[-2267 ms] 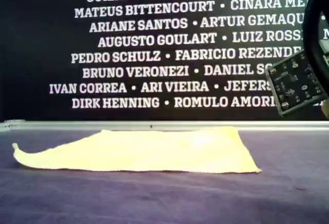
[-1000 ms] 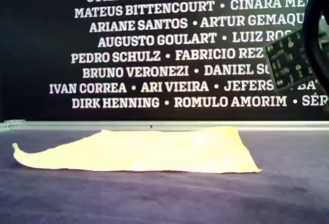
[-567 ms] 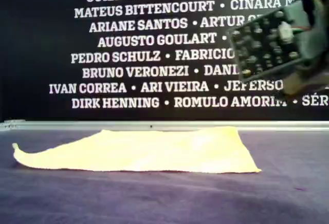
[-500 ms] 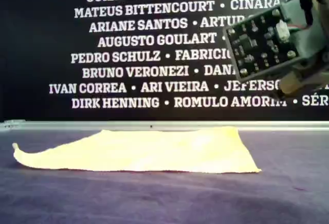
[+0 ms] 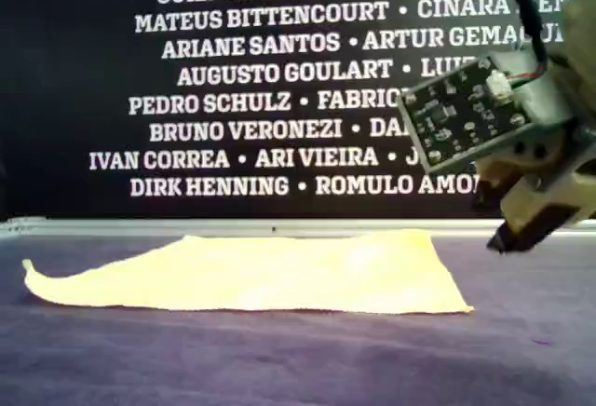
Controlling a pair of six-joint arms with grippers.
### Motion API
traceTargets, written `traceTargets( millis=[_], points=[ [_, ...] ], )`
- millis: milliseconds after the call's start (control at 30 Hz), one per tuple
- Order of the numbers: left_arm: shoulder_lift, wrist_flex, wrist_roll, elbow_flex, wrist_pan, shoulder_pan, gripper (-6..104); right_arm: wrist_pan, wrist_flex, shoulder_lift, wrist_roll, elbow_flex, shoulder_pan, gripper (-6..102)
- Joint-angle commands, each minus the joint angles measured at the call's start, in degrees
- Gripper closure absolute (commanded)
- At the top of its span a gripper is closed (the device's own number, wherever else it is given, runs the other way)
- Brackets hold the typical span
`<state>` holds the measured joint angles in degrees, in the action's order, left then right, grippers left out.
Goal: Fold a cloth
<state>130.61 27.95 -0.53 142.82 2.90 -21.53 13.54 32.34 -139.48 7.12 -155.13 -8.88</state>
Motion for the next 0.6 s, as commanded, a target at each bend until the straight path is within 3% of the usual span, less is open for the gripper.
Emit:
traceTargets(
  millis=[0, 167, 567],
  points=[
    [-16.9, -1.5, -0.3, -10.5, 0.1, -1.4, 31, 0.5, -3.2, 11.0, -0.26, 7.6, -0.2, 45],
    [-27.3, -1.5, -0.4, -16.6, 0.1, -1.4, 31, 0.3, -9.2, 21.6, -0.26, 10.4, 0.2, 45],
    [-33.1, -1.6, -0.4, -24.5, -0.7, -1.4, 31, 0.4, -23.4, 31.5, -0.18, 10.5, -0.1, 45]
  ],
)
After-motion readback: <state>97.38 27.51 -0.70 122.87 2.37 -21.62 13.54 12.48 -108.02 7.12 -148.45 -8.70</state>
